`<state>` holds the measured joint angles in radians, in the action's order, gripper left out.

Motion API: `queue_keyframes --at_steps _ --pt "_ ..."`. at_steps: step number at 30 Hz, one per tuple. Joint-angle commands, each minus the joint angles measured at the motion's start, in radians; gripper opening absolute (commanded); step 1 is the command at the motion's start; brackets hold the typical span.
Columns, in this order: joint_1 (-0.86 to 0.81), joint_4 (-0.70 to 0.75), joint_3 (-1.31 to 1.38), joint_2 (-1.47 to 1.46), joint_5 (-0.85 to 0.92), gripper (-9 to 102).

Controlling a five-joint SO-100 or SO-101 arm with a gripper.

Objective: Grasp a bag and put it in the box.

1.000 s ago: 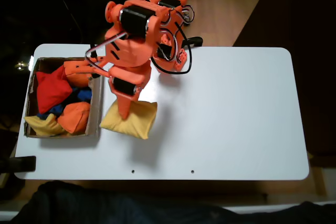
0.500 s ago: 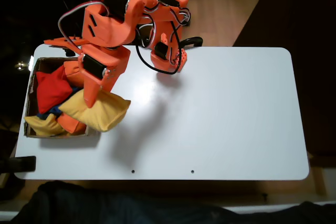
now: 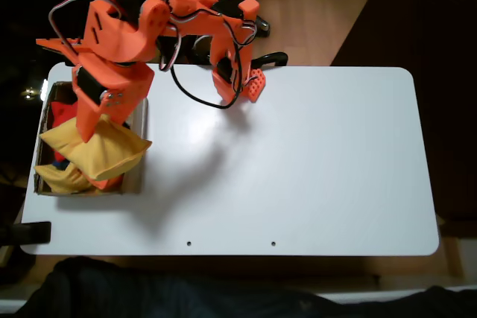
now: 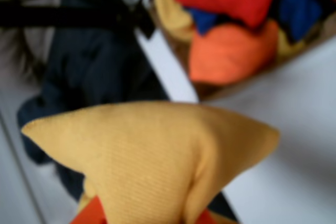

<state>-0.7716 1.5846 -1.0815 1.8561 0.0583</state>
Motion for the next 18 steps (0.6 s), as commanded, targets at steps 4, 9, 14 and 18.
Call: queue_keyframes --at_steps 4,9,14,18 --pt "-0.064 -0.038 0.124 -0.06 0.002 1" --pt "-0.109 -0.038 0.181 -0.127 0.005 1" --pt "-0.143 -0.046 0.239 -0.186 0.005 1" --pt "-0.169 -0.054 0.268 -0.229 0.005 1"
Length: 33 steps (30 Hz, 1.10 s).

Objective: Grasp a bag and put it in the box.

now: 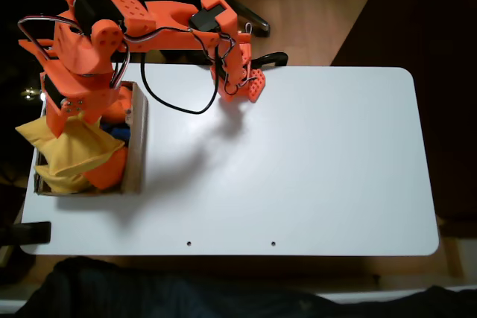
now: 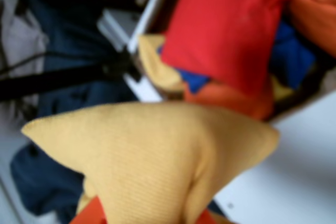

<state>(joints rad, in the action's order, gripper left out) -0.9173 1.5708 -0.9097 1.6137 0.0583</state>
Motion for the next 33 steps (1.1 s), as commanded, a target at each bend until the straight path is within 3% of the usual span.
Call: queue_keyframes --at_steps 1,33 --pt "-0.031 -0.041 0.101 0.003 0.005 1" --pt "-0.249 0.041 0.27 -0.298 0.129 2"
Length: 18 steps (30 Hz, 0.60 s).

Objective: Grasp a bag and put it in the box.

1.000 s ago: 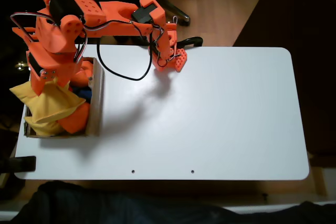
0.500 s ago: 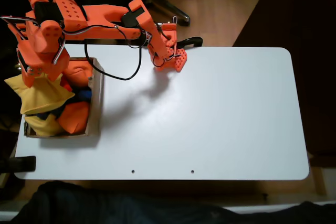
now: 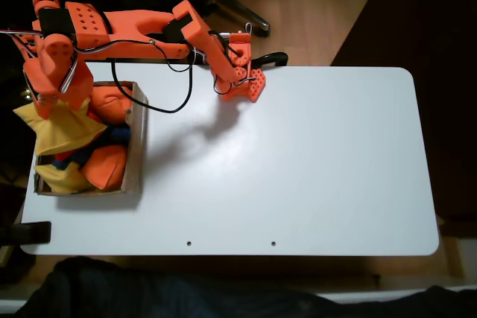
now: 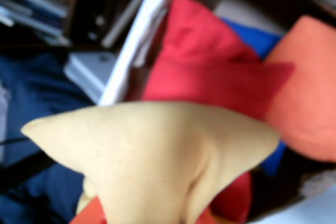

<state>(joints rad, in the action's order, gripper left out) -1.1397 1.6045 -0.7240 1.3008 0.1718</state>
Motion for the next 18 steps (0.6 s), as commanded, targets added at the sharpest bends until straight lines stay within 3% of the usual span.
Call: queue_keyframes --at_steps 1,14,18 --pt "-0.031 0.014 0.091 0.006 0.021 2" --pt "-0.075 0.089 0.103 -0.107 0.114 3" --pt "-0.086 0.127 0.101 -0.129 0.117 26"
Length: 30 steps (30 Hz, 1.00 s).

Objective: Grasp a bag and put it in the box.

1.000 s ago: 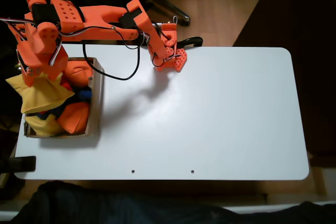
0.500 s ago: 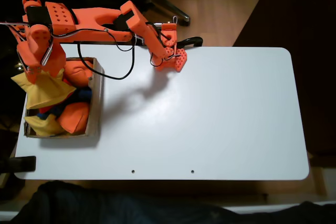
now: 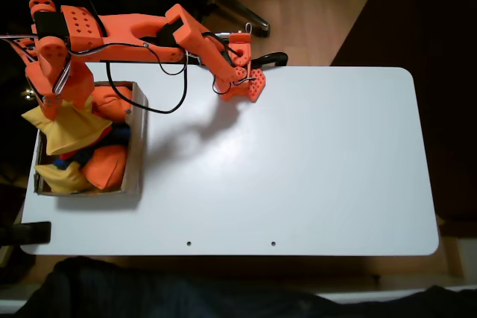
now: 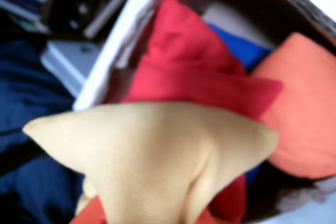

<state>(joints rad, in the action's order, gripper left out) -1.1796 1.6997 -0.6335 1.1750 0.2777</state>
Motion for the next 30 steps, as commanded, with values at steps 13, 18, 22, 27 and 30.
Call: queue_keyframes --at_steps 13,18,22,27,30 --pt "-0.032 0.049 -0.127 0.087 0.023 52" --pt "-0.002 0.029 -0.259 0.198 0.023 57" --pt "0.037 0.005 -0.387 0.314 0.021 62" --pt "0.1 -0.023 -0.538 0.466 0.017 71" --pt "0.137 -0.029 -0.597 0.548 0.0 71"
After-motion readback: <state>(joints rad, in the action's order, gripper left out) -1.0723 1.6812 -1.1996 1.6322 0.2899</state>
